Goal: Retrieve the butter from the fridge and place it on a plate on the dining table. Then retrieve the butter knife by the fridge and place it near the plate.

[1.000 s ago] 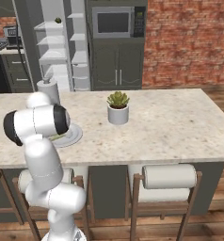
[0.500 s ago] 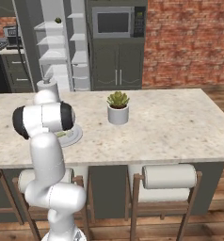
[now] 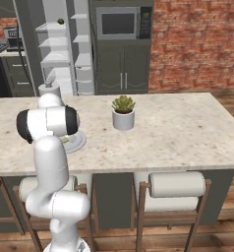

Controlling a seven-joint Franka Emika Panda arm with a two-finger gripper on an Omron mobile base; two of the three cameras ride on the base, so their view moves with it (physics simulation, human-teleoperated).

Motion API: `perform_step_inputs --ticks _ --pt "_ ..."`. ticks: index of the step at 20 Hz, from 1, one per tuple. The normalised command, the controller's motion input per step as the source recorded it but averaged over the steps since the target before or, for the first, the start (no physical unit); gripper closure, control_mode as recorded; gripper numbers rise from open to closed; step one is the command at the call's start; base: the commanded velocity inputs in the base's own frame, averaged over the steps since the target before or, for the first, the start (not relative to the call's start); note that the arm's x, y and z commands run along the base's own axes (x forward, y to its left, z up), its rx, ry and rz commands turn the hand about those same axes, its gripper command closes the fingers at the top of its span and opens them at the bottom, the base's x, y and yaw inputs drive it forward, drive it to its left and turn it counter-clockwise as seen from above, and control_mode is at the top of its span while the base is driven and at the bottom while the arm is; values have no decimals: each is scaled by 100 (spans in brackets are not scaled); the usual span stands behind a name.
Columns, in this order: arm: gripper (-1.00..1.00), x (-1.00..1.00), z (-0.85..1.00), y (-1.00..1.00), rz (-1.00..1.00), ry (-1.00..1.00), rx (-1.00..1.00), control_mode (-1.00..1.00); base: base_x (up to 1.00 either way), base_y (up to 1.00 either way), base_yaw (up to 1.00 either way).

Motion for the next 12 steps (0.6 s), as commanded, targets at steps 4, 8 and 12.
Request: perform_step_inputs --ticks 4,8,12 --pt "-100 0 0 0 0 0 0 -100 0 0 0" --pt "-100 -5 15 0 0 2 0 -100 0 0 0" --pt "-100 -28 87 -12 0 3 25 -100 0 0 0"
